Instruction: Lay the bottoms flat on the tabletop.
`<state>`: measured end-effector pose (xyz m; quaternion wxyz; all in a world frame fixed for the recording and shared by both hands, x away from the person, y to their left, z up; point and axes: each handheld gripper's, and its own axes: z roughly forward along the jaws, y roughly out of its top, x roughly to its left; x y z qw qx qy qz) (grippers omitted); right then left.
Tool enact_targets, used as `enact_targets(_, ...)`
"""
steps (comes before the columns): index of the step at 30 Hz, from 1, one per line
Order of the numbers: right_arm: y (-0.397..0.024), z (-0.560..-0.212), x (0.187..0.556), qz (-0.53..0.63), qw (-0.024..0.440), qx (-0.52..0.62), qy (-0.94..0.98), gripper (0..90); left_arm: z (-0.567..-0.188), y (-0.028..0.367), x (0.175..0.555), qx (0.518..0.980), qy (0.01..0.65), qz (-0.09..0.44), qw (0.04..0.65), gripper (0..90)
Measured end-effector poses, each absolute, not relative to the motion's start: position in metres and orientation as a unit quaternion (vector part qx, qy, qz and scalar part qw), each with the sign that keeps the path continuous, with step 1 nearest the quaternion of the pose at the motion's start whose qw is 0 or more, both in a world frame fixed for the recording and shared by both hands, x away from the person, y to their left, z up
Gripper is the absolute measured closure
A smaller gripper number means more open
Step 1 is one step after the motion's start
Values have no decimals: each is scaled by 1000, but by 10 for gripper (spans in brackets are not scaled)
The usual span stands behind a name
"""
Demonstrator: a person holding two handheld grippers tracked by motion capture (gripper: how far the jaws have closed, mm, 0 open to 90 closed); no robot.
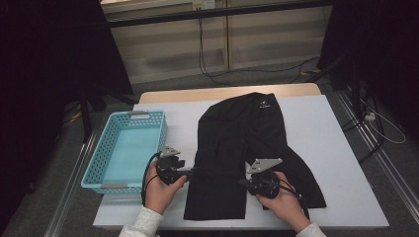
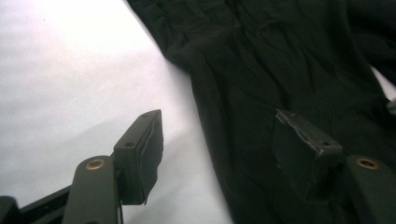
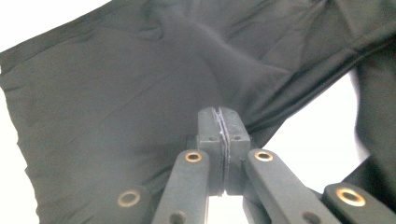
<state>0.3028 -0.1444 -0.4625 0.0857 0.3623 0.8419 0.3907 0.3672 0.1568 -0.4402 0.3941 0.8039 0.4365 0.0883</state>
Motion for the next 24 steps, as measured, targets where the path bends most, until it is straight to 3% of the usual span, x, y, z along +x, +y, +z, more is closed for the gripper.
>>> enact_targets(7,-158,-461,296,387,85,364,843,894,-441,158,369,804,439,87,392,350)
enact_targets(17,-161,-463,297,393,85,368,838,886,-456,152,372,813,439,80,374,426)
enact_targets(20,-161,-463,297,393,86,367,839,885,-457,150,372,811,438,78,380,456)
enact_targets(24,-161,-463,297,393,87,367,838,884,-456,146,370,814,436,63,380,563)
